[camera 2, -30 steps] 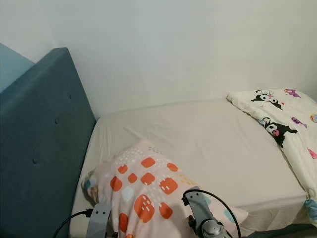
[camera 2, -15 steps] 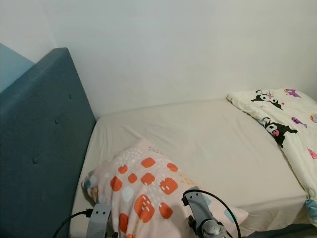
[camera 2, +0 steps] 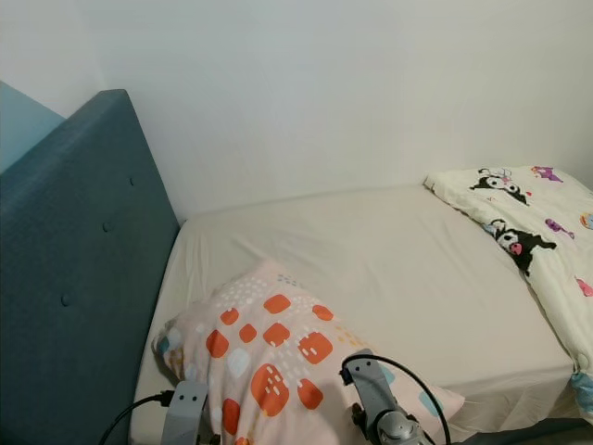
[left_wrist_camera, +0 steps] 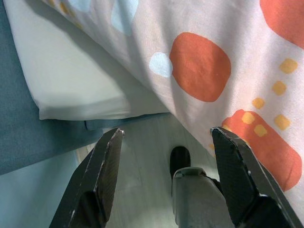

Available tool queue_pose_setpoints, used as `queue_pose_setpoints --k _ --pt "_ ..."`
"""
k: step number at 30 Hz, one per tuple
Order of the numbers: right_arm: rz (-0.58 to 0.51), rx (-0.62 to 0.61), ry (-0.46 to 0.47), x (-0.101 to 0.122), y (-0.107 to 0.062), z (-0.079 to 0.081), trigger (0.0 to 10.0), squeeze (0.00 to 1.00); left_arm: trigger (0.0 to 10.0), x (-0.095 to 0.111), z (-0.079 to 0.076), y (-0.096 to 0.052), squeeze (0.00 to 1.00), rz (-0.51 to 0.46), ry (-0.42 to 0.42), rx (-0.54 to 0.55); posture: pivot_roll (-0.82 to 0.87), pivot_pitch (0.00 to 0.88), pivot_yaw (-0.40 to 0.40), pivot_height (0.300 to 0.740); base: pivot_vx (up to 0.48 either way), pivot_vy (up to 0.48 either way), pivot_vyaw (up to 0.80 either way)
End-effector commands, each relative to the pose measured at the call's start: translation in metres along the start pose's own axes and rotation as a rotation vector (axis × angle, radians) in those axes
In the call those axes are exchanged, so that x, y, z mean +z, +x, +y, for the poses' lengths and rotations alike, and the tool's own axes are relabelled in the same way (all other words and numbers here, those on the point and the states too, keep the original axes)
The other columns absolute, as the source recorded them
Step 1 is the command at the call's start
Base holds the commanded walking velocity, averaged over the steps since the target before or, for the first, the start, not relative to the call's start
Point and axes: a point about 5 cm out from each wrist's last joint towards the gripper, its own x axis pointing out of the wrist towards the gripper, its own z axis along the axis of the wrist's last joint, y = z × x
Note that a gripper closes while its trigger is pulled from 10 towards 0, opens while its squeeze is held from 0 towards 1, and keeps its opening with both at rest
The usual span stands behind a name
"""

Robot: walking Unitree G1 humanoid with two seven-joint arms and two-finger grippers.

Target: Clean up the room

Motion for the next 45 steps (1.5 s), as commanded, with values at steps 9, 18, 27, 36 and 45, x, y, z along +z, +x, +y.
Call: queue_pose_setpoints --k 9,18,27,36,45 --pt "0.012 0.011 0.002 0.0009 0.0009 0.0023 10.0 0.00 10.0 0.0001 0.0032 0.0005 0.00 0.009 -0.002 0.012 -0.10 0.000 -0.004 0.740 0.000 0.000 0.00" --pt "0.014 0.014 0.001 0.0006 0.0009 0.0034 10.0 0.00 10.0 0.0001 0.0023 0.0005 0.00 0.009 -0.005 0.011 -0.10 0.000 -0.004 0.740 0.000 0.000 0.00" --pt "0.021 0.018 -0.007 -0.0008 0.0008 0.0038 10.0 0.00 10.0 0.0003 0.0026 0.0005 0.00 0.008 -0.006 0.013 -0.10 0.000 -0.004 0.740 0.000 0.000 0.00" --pt "0.015 0.013 0.001 0.0004 0.0010 0.0040 10.0 0.00 10.0 0.0010 0.0027 0.0008 0.00 0.008 -0.004 0.011 -0.10 0.000 -0.002 0.740 0.000 0.000 0.00" --pt "0.013 0.012 0.002 0.0017 0.0013 0.0038 10.0 0.00 10.0 0.0021 0.0019 0.0012 0.00 0.007 -0.003 0.010 -0.11 0.000 0.000 0.740 0.000 0.000 0.00"
